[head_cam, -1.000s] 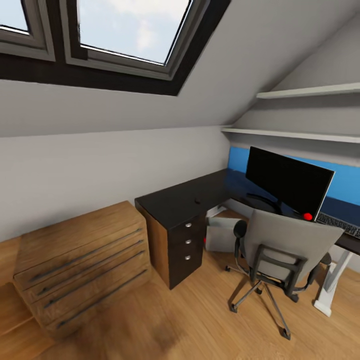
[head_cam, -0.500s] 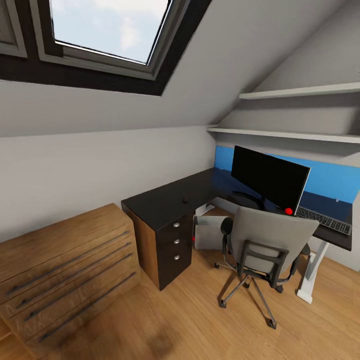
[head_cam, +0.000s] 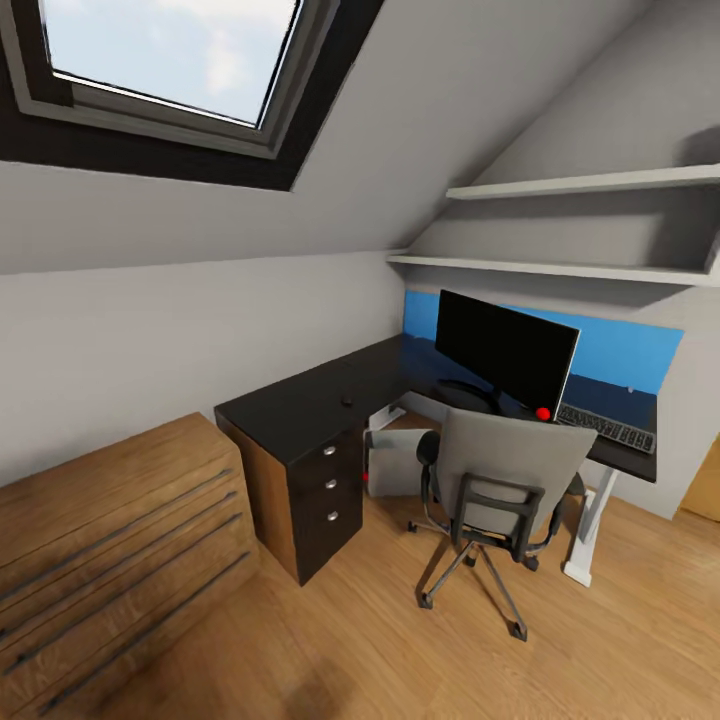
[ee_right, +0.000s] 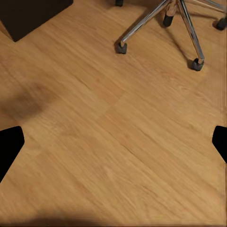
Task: In the bedroom, organize the workspace by keeping the computer under the desk, ensuring the monitor is on the desk, placing the keyboard on the desk next to the monitor, placing the mouse on the desk next to the keyboard, moving the folder from the swivel chair onto the desk next to the mouse, stacking the notebook on top of the folder with the pen on top of the notebook, and positioning the swivel chair next to the desk.
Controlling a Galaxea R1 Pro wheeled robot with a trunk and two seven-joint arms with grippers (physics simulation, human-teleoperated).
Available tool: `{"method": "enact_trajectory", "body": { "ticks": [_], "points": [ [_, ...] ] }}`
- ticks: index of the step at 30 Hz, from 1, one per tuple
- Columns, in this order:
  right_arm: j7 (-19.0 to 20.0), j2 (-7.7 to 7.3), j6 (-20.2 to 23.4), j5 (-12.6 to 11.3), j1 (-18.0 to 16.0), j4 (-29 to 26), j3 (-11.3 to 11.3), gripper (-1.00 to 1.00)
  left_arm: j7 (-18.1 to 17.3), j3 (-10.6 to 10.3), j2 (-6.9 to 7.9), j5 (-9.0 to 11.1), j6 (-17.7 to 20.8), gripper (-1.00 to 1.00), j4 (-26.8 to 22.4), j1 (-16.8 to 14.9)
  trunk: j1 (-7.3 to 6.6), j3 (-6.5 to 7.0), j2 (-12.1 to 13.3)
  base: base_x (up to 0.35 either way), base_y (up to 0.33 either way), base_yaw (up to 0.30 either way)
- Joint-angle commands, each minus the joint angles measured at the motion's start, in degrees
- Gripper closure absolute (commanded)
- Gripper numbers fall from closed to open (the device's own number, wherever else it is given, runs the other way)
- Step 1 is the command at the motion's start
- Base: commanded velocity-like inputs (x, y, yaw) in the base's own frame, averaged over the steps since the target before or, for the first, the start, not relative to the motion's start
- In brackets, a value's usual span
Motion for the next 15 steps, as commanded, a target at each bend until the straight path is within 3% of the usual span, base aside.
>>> {"method": "enact_trajectory", "body": {
  "ticks": [1,15],
  "points": [
    [-0.1,0.0,-0.2,0.1,-0.1,0.1,0.0,-1.0,0.0,0.0,-0.01,0.4,-0.2,-1.0,0.0,0.0,0.0,-0.07,0.0,0.0,0.0,-0.291],
    [-0.1,-0.08,-0.2,0.2,-0.1,0.1,0.0,-1.0,0.0,0.0,-0.01,0.4,-0.2,-1.0,0.0,0.0,0.0,-0.07,0.0,0.0,0.0,-0.293]
  ]
}}
